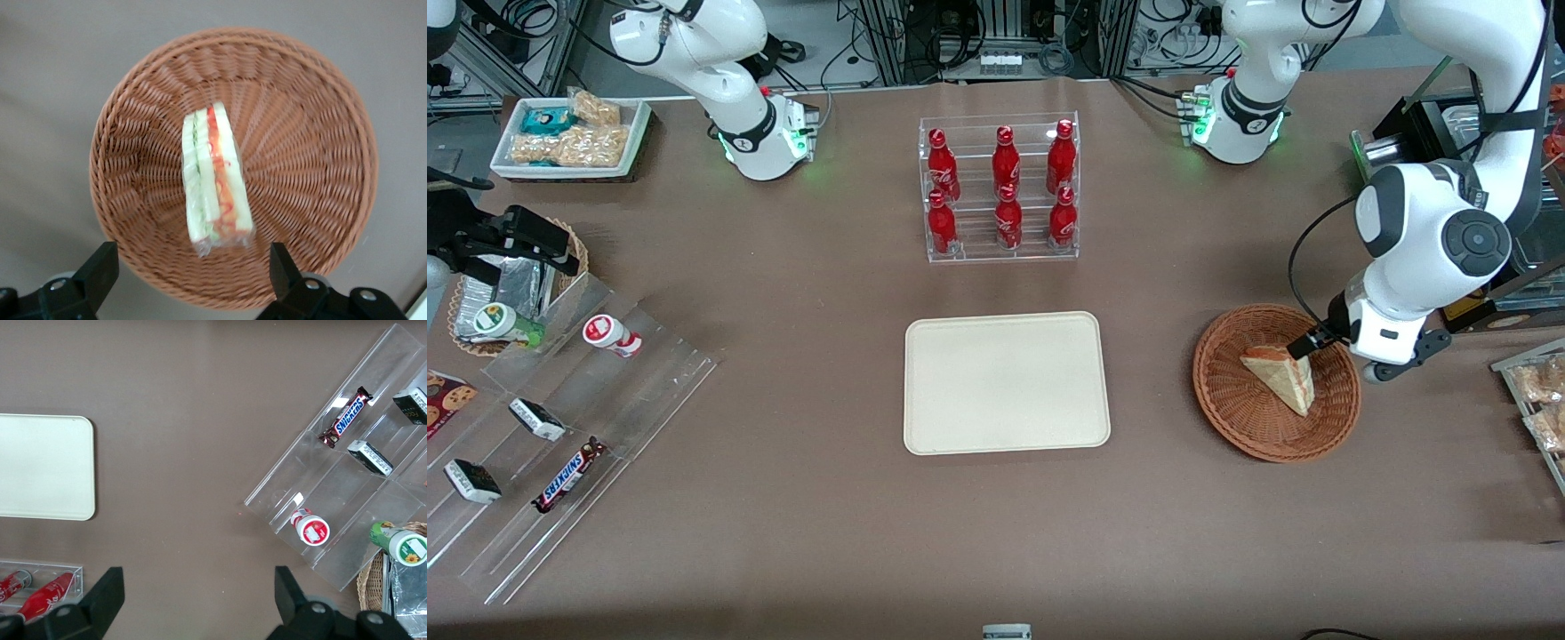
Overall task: Place sandwich from basket to tray
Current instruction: 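Lower the left gripper and close it on the wrapped sandwich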
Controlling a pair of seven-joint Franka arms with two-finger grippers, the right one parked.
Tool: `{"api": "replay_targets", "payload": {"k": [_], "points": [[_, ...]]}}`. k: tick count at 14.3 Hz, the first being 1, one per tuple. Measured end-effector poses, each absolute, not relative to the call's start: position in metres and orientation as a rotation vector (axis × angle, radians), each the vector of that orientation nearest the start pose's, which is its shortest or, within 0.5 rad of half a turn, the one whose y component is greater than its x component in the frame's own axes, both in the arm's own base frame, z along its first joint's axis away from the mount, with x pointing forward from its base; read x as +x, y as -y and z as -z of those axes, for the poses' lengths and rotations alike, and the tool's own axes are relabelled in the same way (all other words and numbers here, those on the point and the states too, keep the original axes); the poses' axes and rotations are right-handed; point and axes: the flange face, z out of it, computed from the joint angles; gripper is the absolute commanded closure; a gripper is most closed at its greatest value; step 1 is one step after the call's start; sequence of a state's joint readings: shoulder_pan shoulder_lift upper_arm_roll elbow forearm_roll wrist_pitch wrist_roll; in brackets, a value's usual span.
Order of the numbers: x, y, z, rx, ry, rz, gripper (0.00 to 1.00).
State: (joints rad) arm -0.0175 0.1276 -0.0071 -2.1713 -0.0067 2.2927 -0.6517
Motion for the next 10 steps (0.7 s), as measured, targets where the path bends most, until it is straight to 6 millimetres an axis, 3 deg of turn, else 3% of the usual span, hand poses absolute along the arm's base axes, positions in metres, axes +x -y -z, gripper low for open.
{"api": "replay_targets", "payload": {"k": [2,6,7,8,10], "points": [[0.552,0.012,-0.324,-2.924,1.191,0.034,0.0],[0.548,0.012,-0.292,-2.861,1.365,0.021,0.0],[0.549,0.012,-0.284,-2.852,1.402,0.013,0.14],[0.55,0.012,-0.277,-2.843,1.441,0.012,0.34],[0.552,0.011,-0.263,-2.812,1.522,0.007,0.83]]}}
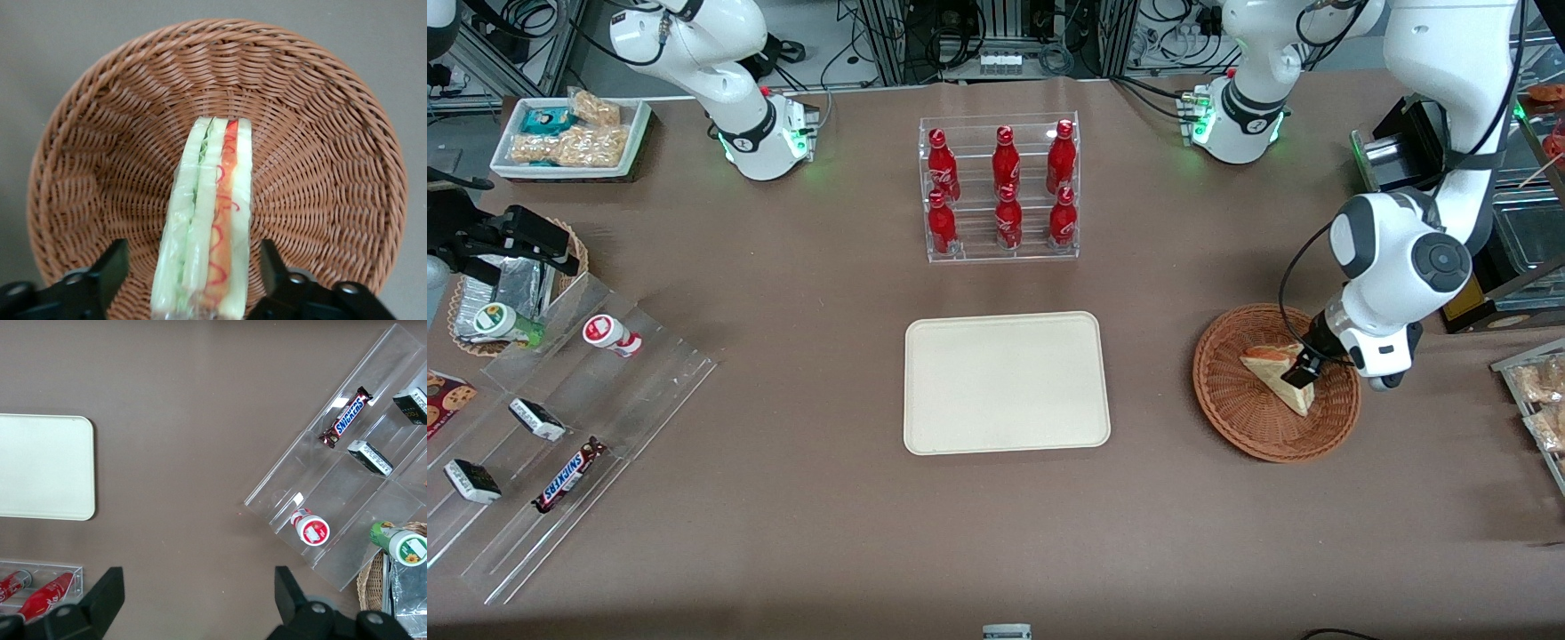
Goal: Place sandwich from basket to tray
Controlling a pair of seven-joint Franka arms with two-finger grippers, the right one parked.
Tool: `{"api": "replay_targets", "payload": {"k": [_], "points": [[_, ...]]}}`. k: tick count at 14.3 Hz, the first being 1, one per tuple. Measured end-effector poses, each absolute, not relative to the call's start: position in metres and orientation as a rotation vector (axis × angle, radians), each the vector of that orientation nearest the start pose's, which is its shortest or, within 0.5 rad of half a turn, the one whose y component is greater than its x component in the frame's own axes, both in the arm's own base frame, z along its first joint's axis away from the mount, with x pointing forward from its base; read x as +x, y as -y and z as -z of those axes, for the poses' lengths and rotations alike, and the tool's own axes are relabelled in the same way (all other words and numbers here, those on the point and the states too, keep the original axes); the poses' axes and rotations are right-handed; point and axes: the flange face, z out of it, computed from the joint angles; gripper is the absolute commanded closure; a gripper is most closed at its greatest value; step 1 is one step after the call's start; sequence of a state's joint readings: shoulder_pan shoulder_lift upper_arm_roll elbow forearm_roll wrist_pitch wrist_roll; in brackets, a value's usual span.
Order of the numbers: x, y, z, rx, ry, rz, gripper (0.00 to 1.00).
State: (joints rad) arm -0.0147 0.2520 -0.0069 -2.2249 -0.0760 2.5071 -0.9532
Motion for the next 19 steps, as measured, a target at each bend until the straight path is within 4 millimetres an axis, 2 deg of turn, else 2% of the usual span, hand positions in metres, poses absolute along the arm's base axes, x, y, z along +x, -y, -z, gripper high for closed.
{"api": "replay_targets", "payload": {"k": [1,2,6,8,10,11,13,19], "points": [[0.552,0.011,-0.258,-2.8,1.546,0.006,0.93],[0.552,0.012,-0.254,-2.793,1.555,-0.001,0.96],[0.559,0.016,-0.263,-2.798,1.543,-0.02,0.97],[0.575,0.025,-0.286,-2.804,1.513,-0.069,0.98],[0.592,0.049,-0.319,-2.837,1.453,-0.087,0.98],[0.598,0.067,-0.332,-2.862,1.411,-0.084,0.98],[0.6,0.116,-0.347,-2.926,1.297,-0.067,0.98],[0.583,0.298,-0.334,-3.095,0.886,-0.054,0.96]]}}
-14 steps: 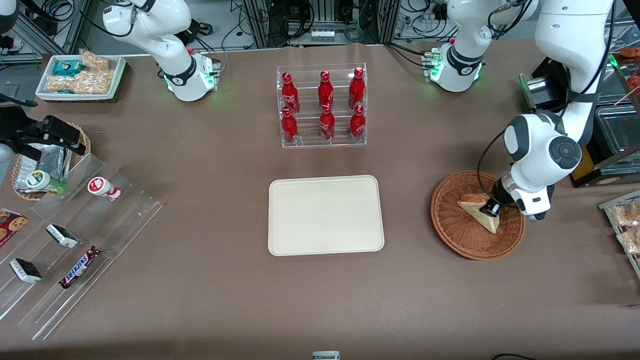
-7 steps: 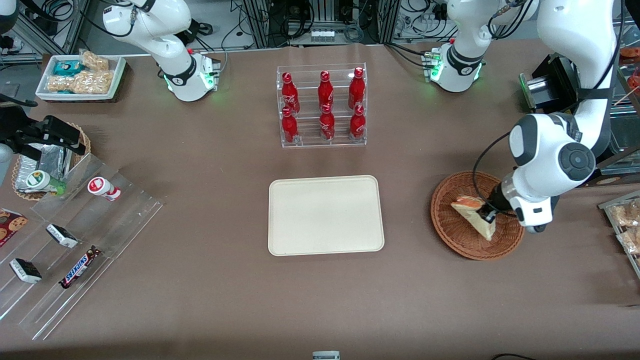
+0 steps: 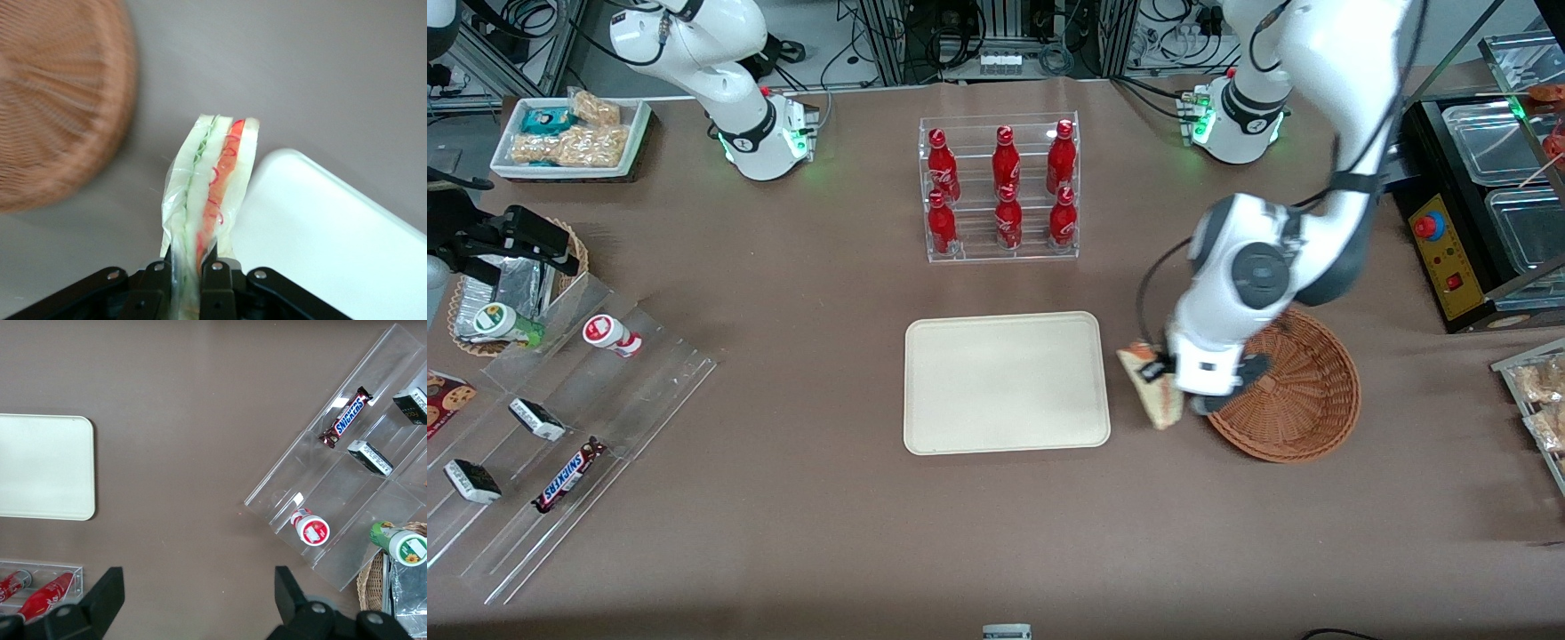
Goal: Place sandwich from basket to tray
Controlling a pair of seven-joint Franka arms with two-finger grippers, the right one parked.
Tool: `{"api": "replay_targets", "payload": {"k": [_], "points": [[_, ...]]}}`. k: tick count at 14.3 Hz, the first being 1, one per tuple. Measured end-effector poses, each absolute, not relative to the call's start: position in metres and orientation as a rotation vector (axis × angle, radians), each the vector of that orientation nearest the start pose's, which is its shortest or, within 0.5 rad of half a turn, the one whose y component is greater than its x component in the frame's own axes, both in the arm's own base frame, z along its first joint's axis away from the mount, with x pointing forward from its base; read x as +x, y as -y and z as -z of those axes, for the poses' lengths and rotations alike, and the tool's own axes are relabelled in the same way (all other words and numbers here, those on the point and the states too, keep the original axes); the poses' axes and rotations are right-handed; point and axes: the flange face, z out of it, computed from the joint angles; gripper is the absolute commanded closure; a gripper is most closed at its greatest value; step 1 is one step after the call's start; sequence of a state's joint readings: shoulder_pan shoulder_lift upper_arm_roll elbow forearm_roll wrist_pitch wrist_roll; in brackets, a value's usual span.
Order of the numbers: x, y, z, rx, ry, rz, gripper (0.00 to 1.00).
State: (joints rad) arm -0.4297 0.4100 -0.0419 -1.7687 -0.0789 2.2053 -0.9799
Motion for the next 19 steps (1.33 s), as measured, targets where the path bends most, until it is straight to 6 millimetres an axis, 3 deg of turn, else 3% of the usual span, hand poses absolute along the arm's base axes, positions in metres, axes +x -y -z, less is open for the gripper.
{"api": "replay_targets", "payload": {"k": [3,6,9,11,12,13,14,17,19], "points": [[0.575,0.38,-0.313,-3.15,0.718,-0.051,0.96],[0.554,0.443,-0.288,-3.183,0.571,-0.044,0.96],[0.531,0.481,-0.265,-3.196,0.449,-0.011,0.95],[0.522,0.492,-0.253,-3.195,0.418,-0.013,0.92],[0.522,0.494,-0.25,-3.201,0.417,-0.004,0.82],[0.521,0.496,-0.248,-3.209,0.413,0.007,0.38],[0.52,0.499,-0.247,-3.218,0.41,0.019,0.0],[0.523,0.504,-0.258,-3.239,0.408,0.055,0.0],[0.529,0.505,-0.281,-3.254,0.414,0.092,0.0]]}}
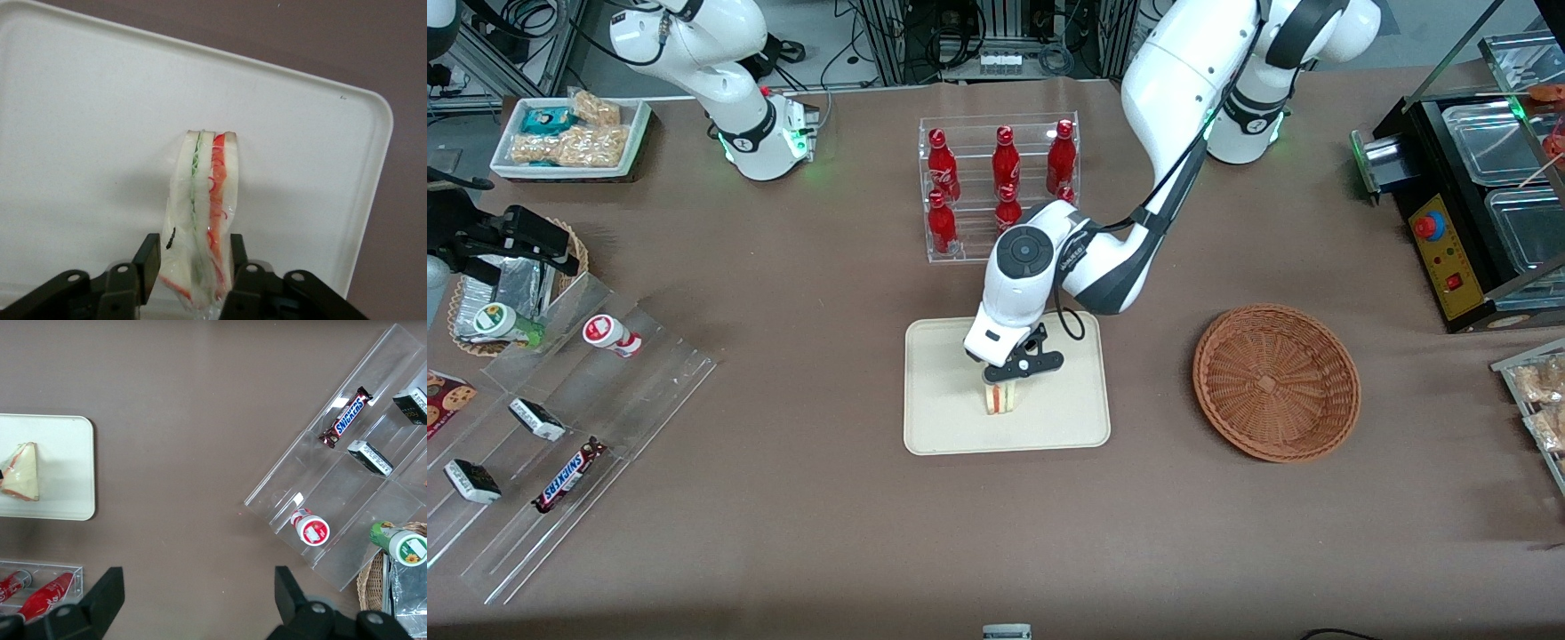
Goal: Place sandwich from basket to tray
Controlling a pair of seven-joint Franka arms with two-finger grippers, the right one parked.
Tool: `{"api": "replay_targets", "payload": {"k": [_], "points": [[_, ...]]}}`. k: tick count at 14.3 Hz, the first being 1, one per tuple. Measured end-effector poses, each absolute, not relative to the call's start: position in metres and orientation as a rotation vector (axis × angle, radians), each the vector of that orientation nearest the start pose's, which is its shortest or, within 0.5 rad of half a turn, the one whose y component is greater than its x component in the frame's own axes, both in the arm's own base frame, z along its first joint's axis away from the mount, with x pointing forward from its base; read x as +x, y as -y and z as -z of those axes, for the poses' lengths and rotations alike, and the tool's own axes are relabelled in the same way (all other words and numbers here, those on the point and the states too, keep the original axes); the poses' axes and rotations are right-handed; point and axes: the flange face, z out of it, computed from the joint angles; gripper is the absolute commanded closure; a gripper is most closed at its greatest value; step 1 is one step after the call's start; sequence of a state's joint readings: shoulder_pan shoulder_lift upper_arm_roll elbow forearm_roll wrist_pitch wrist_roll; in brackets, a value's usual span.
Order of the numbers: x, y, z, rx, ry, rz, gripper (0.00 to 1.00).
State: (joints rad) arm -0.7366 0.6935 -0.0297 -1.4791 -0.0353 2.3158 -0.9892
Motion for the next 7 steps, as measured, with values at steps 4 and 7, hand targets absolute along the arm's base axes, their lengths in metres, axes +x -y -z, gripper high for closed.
{"api": "replay_targets", "payload": {"k": [4,7], "points": [[0.535,0.488,-0.352,-3.232,0.383,0.126,0.0],[0.553,0.437,-0.409,-3.189,0.322,0.098,0.0]]}}
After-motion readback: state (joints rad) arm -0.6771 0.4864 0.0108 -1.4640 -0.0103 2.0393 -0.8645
